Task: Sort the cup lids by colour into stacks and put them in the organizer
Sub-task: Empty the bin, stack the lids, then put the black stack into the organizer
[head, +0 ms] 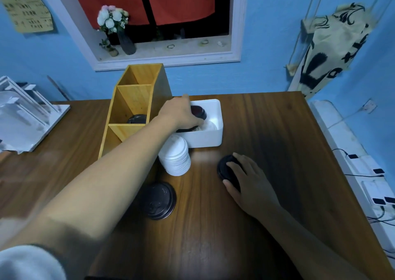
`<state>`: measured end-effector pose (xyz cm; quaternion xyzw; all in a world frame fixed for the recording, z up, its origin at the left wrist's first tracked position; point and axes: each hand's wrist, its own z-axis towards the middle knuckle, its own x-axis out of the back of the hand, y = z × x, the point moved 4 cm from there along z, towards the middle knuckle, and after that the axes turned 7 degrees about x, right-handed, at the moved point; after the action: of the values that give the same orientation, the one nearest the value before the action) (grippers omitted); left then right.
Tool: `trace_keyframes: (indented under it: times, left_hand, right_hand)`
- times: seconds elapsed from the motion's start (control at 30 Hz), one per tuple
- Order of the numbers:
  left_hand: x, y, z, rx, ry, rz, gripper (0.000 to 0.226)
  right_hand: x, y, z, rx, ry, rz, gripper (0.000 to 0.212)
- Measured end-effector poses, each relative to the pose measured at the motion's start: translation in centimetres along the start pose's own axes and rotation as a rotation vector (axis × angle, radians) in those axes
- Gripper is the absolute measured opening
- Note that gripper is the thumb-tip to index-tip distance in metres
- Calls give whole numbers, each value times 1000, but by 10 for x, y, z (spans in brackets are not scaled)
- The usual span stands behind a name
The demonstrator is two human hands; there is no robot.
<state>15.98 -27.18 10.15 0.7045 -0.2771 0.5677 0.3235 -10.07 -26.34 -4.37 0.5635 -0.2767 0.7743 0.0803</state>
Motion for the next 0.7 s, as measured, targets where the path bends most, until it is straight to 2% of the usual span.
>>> trace_keyframes:
  times: [0.1,0.17,0.23,0.33,0.47,0.7]
  left_hand:
    - [19,3,-47,-66,146,-110,66]
    - [17,3,-91,-138,178,-184,68]
    - [-3,4,-135,-228,138,-175,72]
    - [-54,6,-169,-328,18,-16,80]
    - [-105,1,-173,-303,-154,177,88]
    - [-115,-3,-169,-292,-194,162,80]
  right_hand:
    - [-1,1,0,3,-2,8,51]
    - [-1,1,0,1,3,19,51]
    - [1,2,-1,7,29,42,49]
    - [3,4,-3,11,62,107,45]
    - [8,6,-4,7,125,182,40]
    - [7,0,-4,84,144,98,33]
